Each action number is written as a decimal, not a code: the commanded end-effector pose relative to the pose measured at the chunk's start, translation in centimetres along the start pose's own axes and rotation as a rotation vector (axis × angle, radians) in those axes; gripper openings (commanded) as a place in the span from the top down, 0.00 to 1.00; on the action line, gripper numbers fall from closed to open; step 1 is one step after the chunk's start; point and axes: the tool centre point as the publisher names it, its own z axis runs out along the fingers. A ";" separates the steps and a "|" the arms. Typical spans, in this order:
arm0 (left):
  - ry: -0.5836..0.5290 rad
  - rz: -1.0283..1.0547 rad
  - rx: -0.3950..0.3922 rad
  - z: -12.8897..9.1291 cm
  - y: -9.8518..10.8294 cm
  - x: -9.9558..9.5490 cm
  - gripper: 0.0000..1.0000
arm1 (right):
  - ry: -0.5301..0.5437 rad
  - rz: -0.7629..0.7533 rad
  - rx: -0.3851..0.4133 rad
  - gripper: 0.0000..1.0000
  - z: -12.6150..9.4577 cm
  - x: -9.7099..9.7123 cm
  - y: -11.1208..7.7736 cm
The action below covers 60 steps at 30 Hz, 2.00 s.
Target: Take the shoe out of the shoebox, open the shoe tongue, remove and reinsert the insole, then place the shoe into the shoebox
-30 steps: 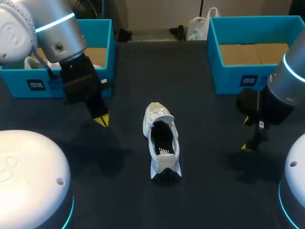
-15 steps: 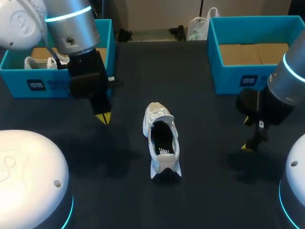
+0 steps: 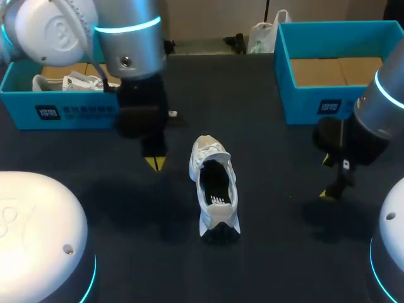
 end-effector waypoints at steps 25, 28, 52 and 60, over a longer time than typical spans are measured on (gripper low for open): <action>0.083 0.095 -0.023 4.1 3.1 -7.2 1.00 | -0.003 0.000 0.000 0.00 0.0 0.1 -0.1; 0.112 0.080 -0.062 5.0 3.5 -7.7 1.00 | -0.003 0.000 0.000 0.00 0.0 0.1 -0.1; 0.184 0.145 -0.085 12.5 9.8 -9.6 1.00 | -0.003 0.000 0.000 0.00 0.0 0.1 -0.1; 0.218 0.136 -0.116 14.9 11.5 -8.5 1.00 | -0.003 0.000 0.000 0.00 0.0 0.1 -0.1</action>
